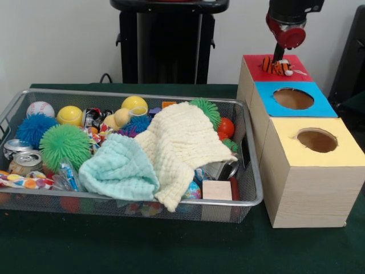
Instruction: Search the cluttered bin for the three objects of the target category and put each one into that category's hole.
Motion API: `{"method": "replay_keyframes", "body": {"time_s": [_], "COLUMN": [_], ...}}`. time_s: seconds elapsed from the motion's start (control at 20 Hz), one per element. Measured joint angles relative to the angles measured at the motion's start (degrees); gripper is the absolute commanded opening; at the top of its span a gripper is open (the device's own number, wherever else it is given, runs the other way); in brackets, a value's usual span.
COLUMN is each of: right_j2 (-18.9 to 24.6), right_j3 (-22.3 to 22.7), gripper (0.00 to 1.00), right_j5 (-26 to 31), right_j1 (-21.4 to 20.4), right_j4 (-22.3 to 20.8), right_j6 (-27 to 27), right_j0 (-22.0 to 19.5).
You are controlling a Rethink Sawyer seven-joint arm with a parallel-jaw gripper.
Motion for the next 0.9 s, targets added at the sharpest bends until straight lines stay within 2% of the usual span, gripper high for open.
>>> {"method": "replay_keyframes", "body": {"time_s": [0.35,0.55,0.6,0.8,0.9], "right_j2": [5.11,9.12,11.59,14.27,15.3], "right_j3": [2.66,4.77,5.27,6.34,7.1], "gripper": [0.0,0.0,0.0,0.0,0.0], "right_j5": [-4.51,-14.22,-22.67,-30.74,-33.04], "right_j1": [-0.8,1.04,2.74,2.77,2.54], "right_j4": [-0.22,-2.96,-5.92,-10.8,-13.04], "right_j6": [0.0,0.0,0.0,0.0,0.0], "right_j0": [-4.64,-7.18,-8.96,-11.35,-12.38]}}
